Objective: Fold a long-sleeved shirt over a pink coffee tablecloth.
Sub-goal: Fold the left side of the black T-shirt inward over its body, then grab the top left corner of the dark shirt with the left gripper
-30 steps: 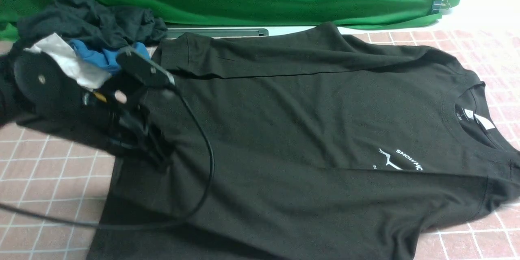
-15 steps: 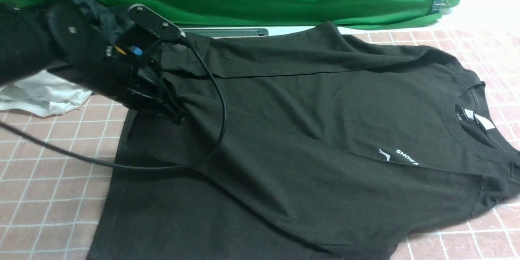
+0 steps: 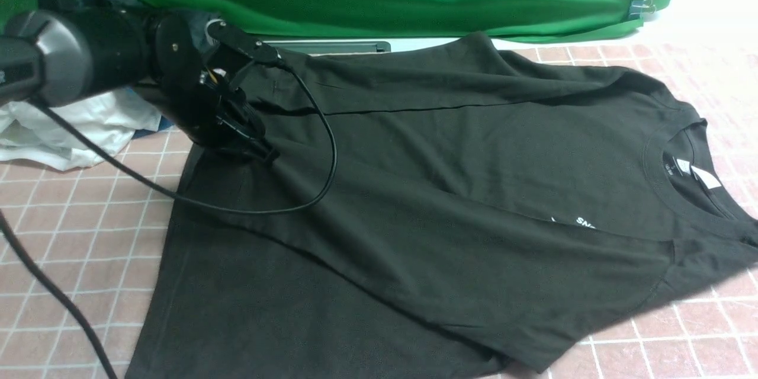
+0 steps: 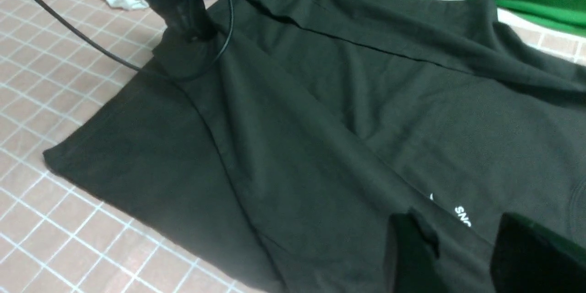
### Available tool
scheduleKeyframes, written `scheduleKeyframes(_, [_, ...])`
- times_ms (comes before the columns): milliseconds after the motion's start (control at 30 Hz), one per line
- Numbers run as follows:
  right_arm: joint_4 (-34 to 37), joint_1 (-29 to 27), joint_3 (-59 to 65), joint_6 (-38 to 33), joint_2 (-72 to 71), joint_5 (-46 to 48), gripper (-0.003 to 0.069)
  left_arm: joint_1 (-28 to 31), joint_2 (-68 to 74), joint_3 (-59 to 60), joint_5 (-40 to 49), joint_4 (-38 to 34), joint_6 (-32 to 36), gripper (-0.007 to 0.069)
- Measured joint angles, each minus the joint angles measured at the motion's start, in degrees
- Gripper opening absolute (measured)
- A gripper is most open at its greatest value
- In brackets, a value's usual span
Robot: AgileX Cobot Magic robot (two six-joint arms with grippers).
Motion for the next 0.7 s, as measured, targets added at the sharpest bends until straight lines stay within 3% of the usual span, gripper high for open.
scheduleKeyframes(100, [0.0,0.0,0.0,0.5,0.8,-0.4,0.0248,0.0,0.9,-1.1,-0.3,0.6,0.0,0.017])
scheduleKeyframes(333, [0.0,0.0,0.0,0.7,1.3,-2.3,0.0248,0.1,0.7,-1.4,-1.2,6.0,-3.2,0.0507])
scheduleKeyframes(433, [0.0,0.0,0.0,0.7,1.7,-2.4,0.0248,0.1,-0.6,-1.4,-1.2,6.3,-7.2,0.0552])
scheduleKeyframes(567, [-0.2,0.0,0.0,0.7,3.1,-3.5,0.0248,0.1,-3.4,-1.5,-2.5,6.1,-5.1,0.047])
scheduleKeyframes(600, [-0.9,0.0,0.0,0.7,4.1,-4.2,0.0248,0.1,-4.0,-1.7,-3.7,4.8,-0.3,0.0374])
scheduleKeyframes(700, [-2.8,0.0,-0.3,0.7,7.4,-4.5,0.0248,0.1,-3.1,-2.7,-5.1,0.4,10.5,0.0183])
